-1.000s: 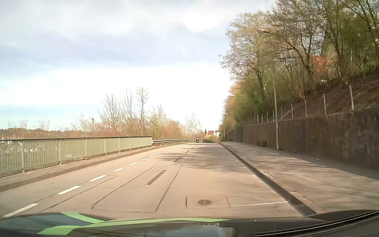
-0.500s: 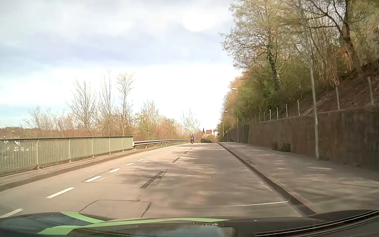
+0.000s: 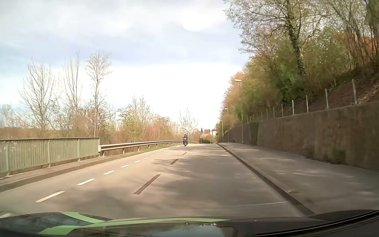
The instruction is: Follow the waypoints while adhering to traffic rules and regulations
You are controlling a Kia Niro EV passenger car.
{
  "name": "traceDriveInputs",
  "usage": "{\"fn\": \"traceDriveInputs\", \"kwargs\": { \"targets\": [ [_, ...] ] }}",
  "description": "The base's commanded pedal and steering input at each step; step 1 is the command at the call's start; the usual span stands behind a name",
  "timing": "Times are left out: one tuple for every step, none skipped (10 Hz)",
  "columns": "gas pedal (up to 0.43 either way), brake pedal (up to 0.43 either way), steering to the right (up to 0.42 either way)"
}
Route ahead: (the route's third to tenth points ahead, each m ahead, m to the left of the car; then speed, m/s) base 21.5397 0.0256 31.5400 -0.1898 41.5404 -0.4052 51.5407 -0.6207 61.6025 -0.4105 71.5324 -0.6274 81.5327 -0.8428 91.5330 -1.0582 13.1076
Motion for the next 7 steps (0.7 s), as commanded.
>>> {"fn": "traceDriveInputs", "kwargs": {
  "targets": [
    [0.13,0.0,0.004],
    [0.13,0.0,0.004],
    [0.13,0.0,0.004],
    [0.13,0.0,0.003],
    [0.13,0.0,0.003],
    [0.138,0.0,0.003],
    [0.138,0.0,0.001]
  ]
}}
